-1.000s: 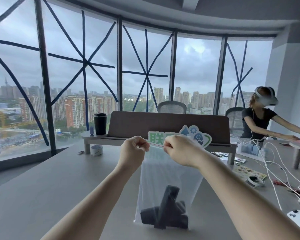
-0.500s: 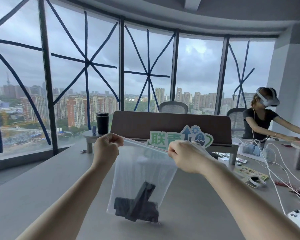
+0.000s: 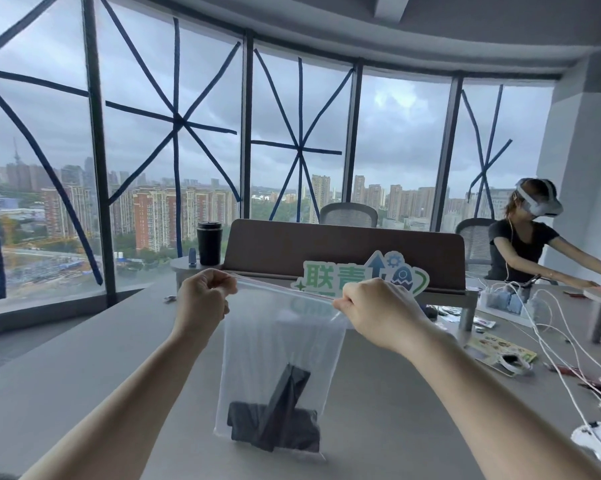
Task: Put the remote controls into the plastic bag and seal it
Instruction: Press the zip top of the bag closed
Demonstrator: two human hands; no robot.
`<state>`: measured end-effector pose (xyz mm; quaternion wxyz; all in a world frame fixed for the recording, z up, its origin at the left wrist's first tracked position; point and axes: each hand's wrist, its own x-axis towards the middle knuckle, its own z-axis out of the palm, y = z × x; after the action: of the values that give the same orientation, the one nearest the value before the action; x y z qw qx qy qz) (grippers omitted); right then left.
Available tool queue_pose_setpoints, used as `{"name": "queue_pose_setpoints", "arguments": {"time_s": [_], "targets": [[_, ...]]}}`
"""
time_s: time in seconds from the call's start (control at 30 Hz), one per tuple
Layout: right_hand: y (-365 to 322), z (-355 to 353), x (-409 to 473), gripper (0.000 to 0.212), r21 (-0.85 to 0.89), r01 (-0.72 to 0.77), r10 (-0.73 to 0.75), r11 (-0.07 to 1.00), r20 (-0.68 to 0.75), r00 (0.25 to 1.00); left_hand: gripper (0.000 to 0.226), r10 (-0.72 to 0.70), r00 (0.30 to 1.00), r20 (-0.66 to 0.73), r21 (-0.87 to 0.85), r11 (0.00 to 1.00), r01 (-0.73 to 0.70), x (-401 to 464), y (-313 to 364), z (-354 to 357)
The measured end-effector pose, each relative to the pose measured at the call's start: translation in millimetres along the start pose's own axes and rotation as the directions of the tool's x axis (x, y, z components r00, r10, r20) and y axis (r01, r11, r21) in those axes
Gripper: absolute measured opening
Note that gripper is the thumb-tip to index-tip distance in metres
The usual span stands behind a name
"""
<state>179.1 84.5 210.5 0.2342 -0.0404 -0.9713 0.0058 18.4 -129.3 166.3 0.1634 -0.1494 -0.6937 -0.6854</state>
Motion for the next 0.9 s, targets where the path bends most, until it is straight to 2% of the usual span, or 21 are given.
{"name": "queue_pose_setpoints", "arguments": {"time_s": [0.17,0.33,0.5,0.63,0.77,0.9], "targets": [[7.8,22.8,23.8,0.037,0.105,-0.006,0.018,0.994,-0.118,0.993,0.016,-0.029,0.999,0.041,0.012,1.000,0.028,14.9,-12.6,2.3],[6.0,73.7,116.1,0.035,0.233,-0.010,0.054,0.972,-0.183,0.982,0.020,-0.121,0.991,0.064,0.010,0.993,0.120,79.5,-42.7,1.5],[-18.1,110.3,207.7,0.034,0.334,0.042,0.051,0.942,-0.265,0.963,0.019,-0.118,0.993,-0.003,-0.013,0.993,0.118,168.0,-65.6,-10.8],[-36.7,139.2,234.9,0.028,0.419,0.106,0.047,0.902,-0.337,0.940,0.018,-0.058,0.994,-0.088,-0.056,0.997,0.053,207.5,-87.9,-26.2],[-47.8,191.6,219.9,0.022,0.480,0.074,0.037,0.874,-0.217,0.975,0.023,-0.121,0.985,-0.125,0.031,0.992,0.126,202.1,-140.7,-42.9],[-65.6,244.8,178.9,0.025,0.454,-0.054,0.019,0.889,0.080,0.997,0.018,-0.246,0.964,-0.101,0.053,0.966,0.252,157.1,-193.6,-62.9]]}}
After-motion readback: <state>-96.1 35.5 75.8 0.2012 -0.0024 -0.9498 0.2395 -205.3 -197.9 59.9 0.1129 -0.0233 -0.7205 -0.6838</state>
